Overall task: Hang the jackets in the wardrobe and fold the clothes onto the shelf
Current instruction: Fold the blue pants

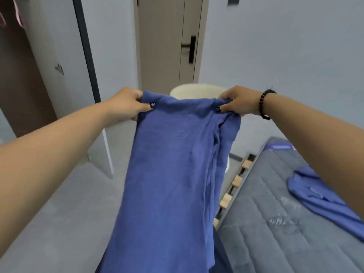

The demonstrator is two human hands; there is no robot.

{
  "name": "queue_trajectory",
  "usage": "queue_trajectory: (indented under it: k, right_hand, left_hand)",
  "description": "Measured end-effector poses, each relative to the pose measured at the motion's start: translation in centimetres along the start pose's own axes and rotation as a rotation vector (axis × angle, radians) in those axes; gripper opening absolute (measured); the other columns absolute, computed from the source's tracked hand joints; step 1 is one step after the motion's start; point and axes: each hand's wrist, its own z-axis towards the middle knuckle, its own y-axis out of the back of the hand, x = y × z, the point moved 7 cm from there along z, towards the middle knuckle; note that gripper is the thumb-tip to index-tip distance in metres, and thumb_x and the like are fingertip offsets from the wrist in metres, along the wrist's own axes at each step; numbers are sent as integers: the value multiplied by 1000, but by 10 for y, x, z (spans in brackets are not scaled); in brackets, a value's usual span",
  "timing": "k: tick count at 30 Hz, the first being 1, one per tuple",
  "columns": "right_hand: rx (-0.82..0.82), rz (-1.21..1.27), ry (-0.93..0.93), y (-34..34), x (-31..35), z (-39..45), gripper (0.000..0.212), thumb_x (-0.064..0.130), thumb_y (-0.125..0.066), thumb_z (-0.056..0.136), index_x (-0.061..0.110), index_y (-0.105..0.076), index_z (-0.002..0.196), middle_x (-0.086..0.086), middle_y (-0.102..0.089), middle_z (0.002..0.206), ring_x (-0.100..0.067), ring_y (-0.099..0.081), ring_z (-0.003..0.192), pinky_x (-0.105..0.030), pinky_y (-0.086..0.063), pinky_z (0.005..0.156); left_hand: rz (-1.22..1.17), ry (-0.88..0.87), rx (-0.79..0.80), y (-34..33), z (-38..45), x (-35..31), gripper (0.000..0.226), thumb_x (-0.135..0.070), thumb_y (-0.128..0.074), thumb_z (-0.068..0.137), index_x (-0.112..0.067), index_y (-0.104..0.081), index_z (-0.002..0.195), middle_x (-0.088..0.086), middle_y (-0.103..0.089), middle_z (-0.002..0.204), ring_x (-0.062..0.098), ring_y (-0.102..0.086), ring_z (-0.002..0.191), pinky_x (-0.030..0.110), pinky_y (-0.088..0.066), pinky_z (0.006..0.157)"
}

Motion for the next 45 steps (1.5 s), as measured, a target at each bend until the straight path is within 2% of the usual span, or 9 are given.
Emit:
queue_trajectory:
  k: [9, 14, 20, 24, 27, 30, 33, 38, 45]
  right_hand:
    - [-115, -116, 44, -123, -36, 76, 14, -1, -46, 86, -1, -59, 81, -18, -57, 79, -30, -49, 75, -30, -33, 63]
    - [-148, 46, 229, -124, -31, 23, 21, 1, -53, 86, 9, -70, 96, 0, -66, 85, -19, -59, 83, -23, -41, 69]
    - [166, 208, 333, -172, -45, -82, 21, 22, -56, 82, 22, -73, 94, 12, -70, 84, -6, -65, 76, -23, -52, 67]
    - [418, 312, 316, -222, -52, -139, 21, 11, -64, 81, 23, -75, 95, 15, -70, 92, -3, -66, 85, -16, -50, 73]
    - [536, 448, 190, -231, -59, -151, 23, 39, -75, 77, 27, -77, 95, 16, -72, 99, -2, -66, 95, -18, -50, 86]
    - [258, 715, -11, -217, -78, -122, 25, 37, -71, 78, 17, -77, 90, 1, -75, 91, -11, -69, 88, -30, -54, 83]
    - [10, 670, -266, -231, -107, -86, 16, 17, -69, 85, 15, -69, 101, 3, -70, 98, -12, -64, 94, -31, -50, 86]
    - [407, 910, -530, -299, -107, -68, 70, 57, -80, 51, 17, -67, 107, 0, -68, 112, -16, -65, 102, -29, -47, 83]
    - [273, 960, -484, -303, -113, -79, 24, 12, -77, 77, 3, -64, 96, -12, -68, 91, -22, -64, 81, -38, -53, 77]
  left_hand:
    - [8, 189, -116, -57, 43, 137, 19, -7, -59, 90, -19, -68, 79, 6, -62, 62, -1, -52, 38, 28, -50, 65]
    - [-147, 187, 49, -55, 1, 137, 15, -6, -61, 91, -18, -70, 87, -4, -72, 63, 2, -68, 62, 14, -52, 60]
    - [-135, 184, 244, -67, -102, 150, 21, 3, -71, 78, -15, -78, 85, -7, -76, 86, -3, -68, 80, 6, -48, 71]
    - [-138, 235, 456, -96, -167, 173, 24, -40, -83, 62, -34, -79, 85, -15, -73, 102, 1, -68, 92, 14, -51, 80]
    - [-283, 364, 588, -105, -192, 183, 28, -7, -65, 73, -22, -80, 91, -10, -73, 103, 14, -66, 77, 23, -54, 79]
    - [-375, 485, 305, -93, -173, 193, 30, -11, -57, 71, -15, -79, 90, 8, -67, 66, 15, -54, 56, 20, -47, 70]
    - [-369, 635, -35, -93, -143, 217, 15, -24, -64, 87, -22, -73, 99, -4, -73, 93, 14, -57, 75, 27, -43, 72]
    - [-445, 789, 197, -145, -122, 215, 33, -47, -66, 84, -21, -72, 102, -3, -74, 101, 16, -68, 98, 35, -49, 94]
    - [-353, 541, -34, -143, -127, 200, 14, -16, -66, 89, -12, -62, 103, 5, -69, 96, 15, -64, 79, 23, -49, 65]
